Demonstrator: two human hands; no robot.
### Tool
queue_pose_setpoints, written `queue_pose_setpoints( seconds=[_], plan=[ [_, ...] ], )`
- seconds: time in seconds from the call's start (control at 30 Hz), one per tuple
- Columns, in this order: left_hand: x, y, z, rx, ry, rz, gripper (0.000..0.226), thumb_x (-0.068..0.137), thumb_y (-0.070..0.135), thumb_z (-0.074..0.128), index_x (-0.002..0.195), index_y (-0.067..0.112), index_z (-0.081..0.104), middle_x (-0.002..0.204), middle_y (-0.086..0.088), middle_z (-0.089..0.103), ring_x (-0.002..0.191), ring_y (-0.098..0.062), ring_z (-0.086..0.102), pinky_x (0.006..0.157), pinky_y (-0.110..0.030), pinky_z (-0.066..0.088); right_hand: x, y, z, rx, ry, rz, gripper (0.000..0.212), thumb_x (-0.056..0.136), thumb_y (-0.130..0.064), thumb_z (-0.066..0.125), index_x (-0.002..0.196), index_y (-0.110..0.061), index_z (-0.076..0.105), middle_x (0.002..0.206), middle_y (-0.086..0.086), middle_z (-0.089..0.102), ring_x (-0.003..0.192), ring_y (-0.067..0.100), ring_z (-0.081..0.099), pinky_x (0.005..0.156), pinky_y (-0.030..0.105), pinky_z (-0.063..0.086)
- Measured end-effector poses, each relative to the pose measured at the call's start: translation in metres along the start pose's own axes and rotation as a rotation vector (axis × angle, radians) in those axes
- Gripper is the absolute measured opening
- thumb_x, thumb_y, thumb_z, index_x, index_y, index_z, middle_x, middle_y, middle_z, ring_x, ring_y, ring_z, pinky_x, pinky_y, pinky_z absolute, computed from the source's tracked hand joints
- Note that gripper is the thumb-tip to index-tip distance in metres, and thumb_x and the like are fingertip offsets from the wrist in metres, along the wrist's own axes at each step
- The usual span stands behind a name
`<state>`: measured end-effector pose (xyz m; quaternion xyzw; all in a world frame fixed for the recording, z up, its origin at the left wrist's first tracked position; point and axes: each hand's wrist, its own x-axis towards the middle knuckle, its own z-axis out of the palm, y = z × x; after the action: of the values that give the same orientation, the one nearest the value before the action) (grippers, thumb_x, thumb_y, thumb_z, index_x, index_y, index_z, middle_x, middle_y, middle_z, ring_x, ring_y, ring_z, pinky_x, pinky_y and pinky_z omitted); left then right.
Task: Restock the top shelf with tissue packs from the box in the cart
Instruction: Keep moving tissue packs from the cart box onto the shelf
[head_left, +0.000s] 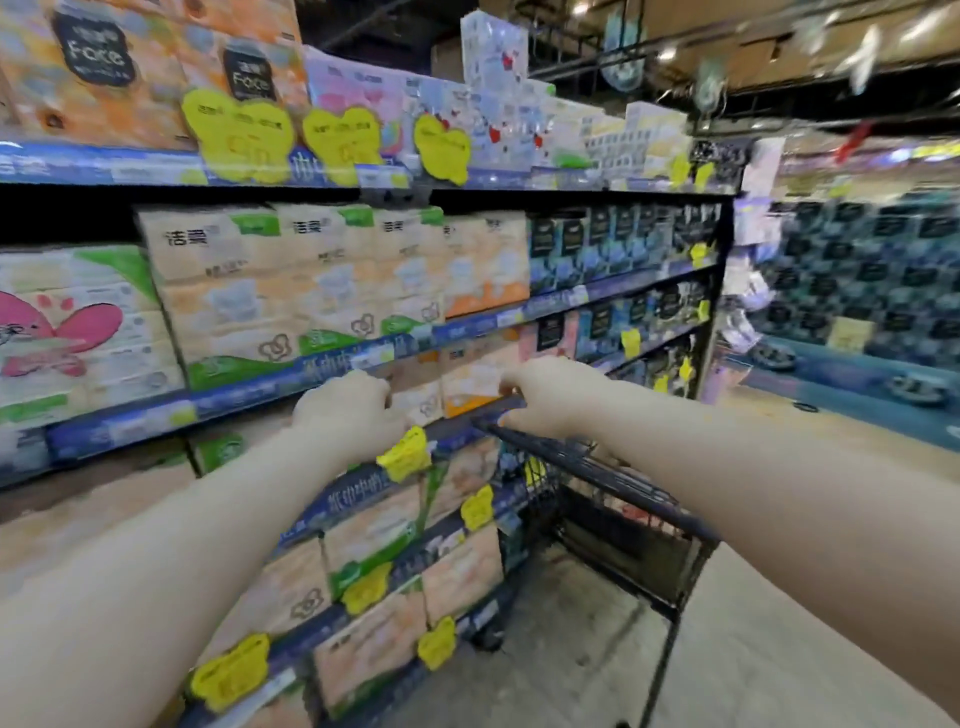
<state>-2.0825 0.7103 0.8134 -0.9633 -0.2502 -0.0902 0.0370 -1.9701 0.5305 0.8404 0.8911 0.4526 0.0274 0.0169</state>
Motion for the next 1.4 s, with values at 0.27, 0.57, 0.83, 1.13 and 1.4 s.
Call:
queue_pose_setpoints(
  seconds=[0.27, 0.57, 0.83, 1.13, 1.4],
  plan=[
    [0.033, 0.255, 0.041, -0.083, -0.072, 0.230, 0.038, 0.091, 0.051, 0.049, 0.099, 0.015, 0.058, 0.099, -0.005, 0.057, 0.089, -0.025, 0.061, 0.072, -0.037, 0.055, -0.100, 0.213, 0.042, 0.000, -0.068, 0.249, 0.050, 0.091, -0.044, 0.052, 0.136, -0.022, 0.045, 0.131, 0.001, 0.054, 0.116, 0.022, 0.054, 0.090, 0.039, 0.051],
    [0.067, 0.413, 0.094, -0.094, -0.199, 0.363, 0.035, 0.090, 0.050, 0.048, 0.099, 0.017, 0.058, 0.096, -0.004, 0.053, 0.081, -0.023, 0.058, 0.069, -0.035, 0.054, -0.148, 0.347, 0.093, 0.075, -0.110, 0.406, 0.041, 0.091, -0.041, 0.052, 0.129, -0.024, 0.051, 0.128, 0.001, 0.057, 0.116, 0.023, 0.054, 0.090, 0.038, 0.050],
    [0.125, 0.498, 0.174, -0.145, -0.283, 0.386, 0.037, 0.089, 0.053, 0.047, 0.101, 0.020, 0.058, 0.110, -0.004, 0.055, 0.097, -0.026, 0.059, 0.080, -0.037, 0.052, -0.127, 0.442, 0.158, 0.136, -0.213, 0.479, 0.047, 0.092, -0.041, 0.053, 0.135, -0.023, 0.047, 0.132, 0.005, 0.054, 0.119, 0.027, 0.053, 0.092, 0.040, 0.050],
    [0.239, 0.564, 0.242, -0.243, -0.388, 0.352, 0.033, 0.089, 0.051, 0.047, 0.098, 0.021, 0.057, 0.109, -0.003, 0.053, 0.096, -0.025, 0.058, 0.078, -0.036, 0.052, -0.038, 0.542, 0.211, 0.234, -0.304, 0.505, 0.044, 0.094, -0.035, 0.051, 0.134, -0.019, 0.046, 0.131, 0.007, 0.054, 0.116, 0.028, 0.054, 0.087, 0.036, 0.049],
    [0.290, 0.595, 0.305, -0.281, -0.483, 0.209, 0.040, 0.090, 0.056, 0.044, 0.108, 0.023, 0.057, 0.115, -0.002, 0.054, 0.105, -0.023, 0.058, 0.083, -0.034, 0.049, 0.020, 0.626, 0.270, 0.324, -0.388, 0.491, 0.042, 0.092, -0.036, 0.053, 0.131, -0.018, 0.050, 0.127, 0.007, 0.056, 0.113, 0.028, 0.055, 0.089, 0.038, 0.050]
  ],
)
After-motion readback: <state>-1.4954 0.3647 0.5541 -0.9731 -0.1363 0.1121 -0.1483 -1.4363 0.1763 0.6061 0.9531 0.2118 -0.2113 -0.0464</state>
